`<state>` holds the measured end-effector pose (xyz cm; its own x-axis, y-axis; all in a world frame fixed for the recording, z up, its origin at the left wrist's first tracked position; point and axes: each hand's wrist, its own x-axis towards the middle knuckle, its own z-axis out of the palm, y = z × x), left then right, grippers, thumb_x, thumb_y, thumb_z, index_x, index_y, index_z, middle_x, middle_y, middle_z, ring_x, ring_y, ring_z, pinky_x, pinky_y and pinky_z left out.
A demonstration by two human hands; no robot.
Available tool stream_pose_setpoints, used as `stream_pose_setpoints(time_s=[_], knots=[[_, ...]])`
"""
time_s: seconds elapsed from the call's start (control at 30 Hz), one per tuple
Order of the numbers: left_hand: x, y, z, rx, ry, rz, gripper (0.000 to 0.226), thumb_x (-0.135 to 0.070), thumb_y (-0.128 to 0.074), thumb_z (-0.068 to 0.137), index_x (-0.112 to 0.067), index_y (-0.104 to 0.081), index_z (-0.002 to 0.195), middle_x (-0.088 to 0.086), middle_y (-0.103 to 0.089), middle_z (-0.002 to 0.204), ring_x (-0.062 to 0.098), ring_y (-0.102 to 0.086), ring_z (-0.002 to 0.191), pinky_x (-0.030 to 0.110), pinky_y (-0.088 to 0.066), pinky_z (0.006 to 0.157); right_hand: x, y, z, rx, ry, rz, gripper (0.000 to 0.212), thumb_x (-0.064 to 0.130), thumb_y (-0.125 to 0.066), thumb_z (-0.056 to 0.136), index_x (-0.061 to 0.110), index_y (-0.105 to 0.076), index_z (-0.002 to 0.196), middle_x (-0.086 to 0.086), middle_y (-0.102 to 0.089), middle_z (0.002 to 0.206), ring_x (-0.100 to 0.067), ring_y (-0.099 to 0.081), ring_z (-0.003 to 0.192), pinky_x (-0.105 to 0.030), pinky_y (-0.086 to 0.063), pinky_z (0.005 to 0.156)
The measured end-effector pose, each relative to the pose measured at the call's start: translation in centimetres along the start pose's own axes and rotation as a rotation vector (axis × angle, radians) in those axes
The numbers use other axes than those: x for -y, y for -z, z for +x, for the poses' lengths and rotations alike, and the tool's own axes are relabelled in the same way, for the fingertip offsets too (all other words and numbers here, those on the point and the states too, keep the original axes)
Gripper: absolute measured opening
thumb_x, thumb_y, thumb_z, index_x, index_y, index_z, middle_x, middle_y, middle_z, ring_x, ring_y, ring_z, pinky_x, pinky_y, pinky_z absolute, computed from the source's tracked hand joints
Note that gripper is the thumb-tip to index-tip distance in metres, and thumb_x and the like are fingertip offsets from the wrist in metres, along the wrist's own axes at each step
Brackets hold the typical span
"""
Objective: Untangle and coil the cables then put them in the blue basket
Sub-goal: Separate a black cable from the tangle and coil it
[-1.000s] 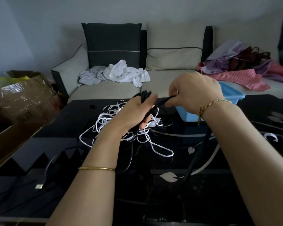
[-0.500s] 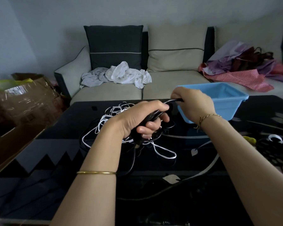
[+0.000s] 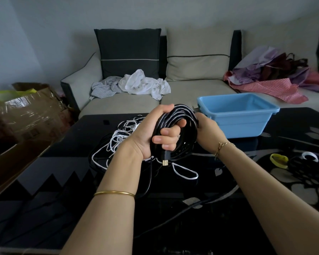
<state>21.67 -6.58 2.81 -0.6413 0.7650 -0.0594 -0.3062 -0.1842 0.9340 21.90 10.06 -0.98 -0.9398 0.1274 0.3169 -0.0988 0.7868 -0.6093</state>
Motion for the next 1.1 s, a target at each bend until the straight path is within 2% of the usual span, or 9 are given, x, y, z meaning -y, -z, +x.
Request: stream_pose_setpoints(time_s=[0.13, 0.23, 0.33, 0.43, 0.57, 0.7, 0.87, 0.97, 1.1], knots=[[-0.4, 0.0, 0.0, 0.010, -0.047, -0.123, 0.041, -0.043, -0.037, 0.087, -0.005, -0.051, 0.081, -0.009, -0.030, 0.037, 0.001, -0.026, 0.023, 0.016, -0.024, 0.033, 0.1, 0.1, -0.4, -0.004, 0.048, 0.086, 0.009, 0.020, -0.040, 0.096, 0.012, -0.044, 0.094, -0.002, -0.056, 0.089, -0.030, -0.054, 0.090, -0.044, -0.046, 0.081], [-0.4, 0.1, 0.1, 0.037, -0.064, -0.183, 0.042, -0.043, -0.035, 0.088, -0.004, -0.051, 0.082, -0.009, -0.032, 0.037, 0.002, -0.028, 0.022, 0.017, -0.024, 0.033, 0.1, 0.1, -0.5, -0.019, 0.073, 0.119, 0.018, 0.021, -0.038, 0.098, 0.006, -0.045, 0.106, -0.005, -0.057, 0.096, -0.030, -0.055, 0.092, -0.046, -0.045, 0.084], [-0.4, 0.7, 0.2, 0.132, -0.121, -0.341, 0.041, -0.041, -0.034, 0.091, -0.004, -0.051, 0.084, -0.008, -0.037, 0.038, 0.003, -0.031, 0.023, 0.018, -0.027, 0.034, -0.1, -0.2, -0.8, -0.095, 0.095, 0.097, 0.020, 0.025, -0.038, 0.099, 0.008, -0.044, 0.108, 0.000, -0.055, 0.090, -0.027, -0.054, 0.085, -0.040, -0.044, 0.072], [-1.2, 1.6, -0.1, 0.280, -0.229, -0.570, 0.038, -0.037, -0.042, 0.089, -0.001, -0.054, 0.086, -0.004, -0.046, 0.042, 0.005, -0.033, 0.028, 0.020, -0.034, 0.038, -1.1, -1.4, -1.3, -0.100, 0.102, 0.080, 0.016, 0.029, -0.038, 0.099, 0.015, -0.044, 0.102, 0.007, -0.049, 0.075, -0.019, -0.048, 0.068, -0.032, -0.032, 0.057], [-1.3, 1.6, -0.5, 0.004, -0.409, -0.572, 0.036, -0.041, -0.038, 0.086, -0.008, -0.052, 0.080, -0.009, -0.037, 0.040, 0.007, -0.033, 0.027, 0.016, -0.030, 0.037, -1.6, -2.0, -1.5, 0.081, 0.068, 0.139, 0.019, 0.020, -0.040, 0.098, 0.017, -0.049, 0.114, 0.003, -0.053, 0.071, -0.017, -0.048, 0.061, -0.036, -0.044, 0.061], [-1.2, 1.6, -0.1, -0.278, -0.620, -0.778, 0.040, -0.042, -0.032, 0.090, -0.008, -0.051, 0.078, -0.010, -0.033, 0.043, 0.005, -0.029, 0.030, 0.018, -0.028, 0.040, 0.2, -1.6, -1.8, 0.374, -0.025, 0.231, 0.038, 0.007, -0.039, 0.094, 0.020, -0.043, 0.130, -0.001, -0.052, 0.066, -0.009, -0.043, 0.049, -0.017, -0.038, 0.041], [-1.1, 2.2, 0.0, -0.617, -0.744, -0.805, 0.032, -0.038, -0.039, 0.090, -0.012, -0.047, 0.074, -0.009, -0.034, 0.049, 0.008, -0.029, 0.034, 0.019, -0.031, 0.042, 3.4, -1.3, -2.7, 0.745, -0.031, 0.309, 0.016, 0.000, -0.039, 0.094, 0.002, -0.040, 0.110, -0.011, -0.054, 0.064, -0.016, -0.052, 0.042, -0.026, -0.051, 0.042], [-1.1, 2.4, 0.2, -0.776, -0.760, -0.660, 0.030, -0.035, -0.037, 0.091, -0.015, -0.043, 0.070, -0.008, -0.033, 0.049, 0.009, -0.027, 0.035, 0.019, -0.030, 0.042, 5.1, -0.6, -3.2, 0.905, -0.064, 0.421, 0.022, -0.001, -0.041, 0.095, -0.009, -0.042, 0.115, -0.014, -0.058, 0.064, -0.018, -0.059, 0.043, -0.030, -0.057, 0.053], [-1.8, 2.6, 0.2, -0.907, -0.796, -0.429, 0.028, -0.029, -0.038, 0.093, -0.014, -0.042, 0.070, -0.006, -0.035, 0.047, 0.012, -0.029, 0.035, 0.021, -0.028, 0.043, 6.2, 0.4, -3.6, 0.976, -0.108, 0.597, 0.006, 0.003, -0.047, 0.094, 0.001, -0.049, 0.090, -0.013, -0.060, 0.062, -0.016, -0.060, 0.044, -0.026, -0.056, 0.054]])
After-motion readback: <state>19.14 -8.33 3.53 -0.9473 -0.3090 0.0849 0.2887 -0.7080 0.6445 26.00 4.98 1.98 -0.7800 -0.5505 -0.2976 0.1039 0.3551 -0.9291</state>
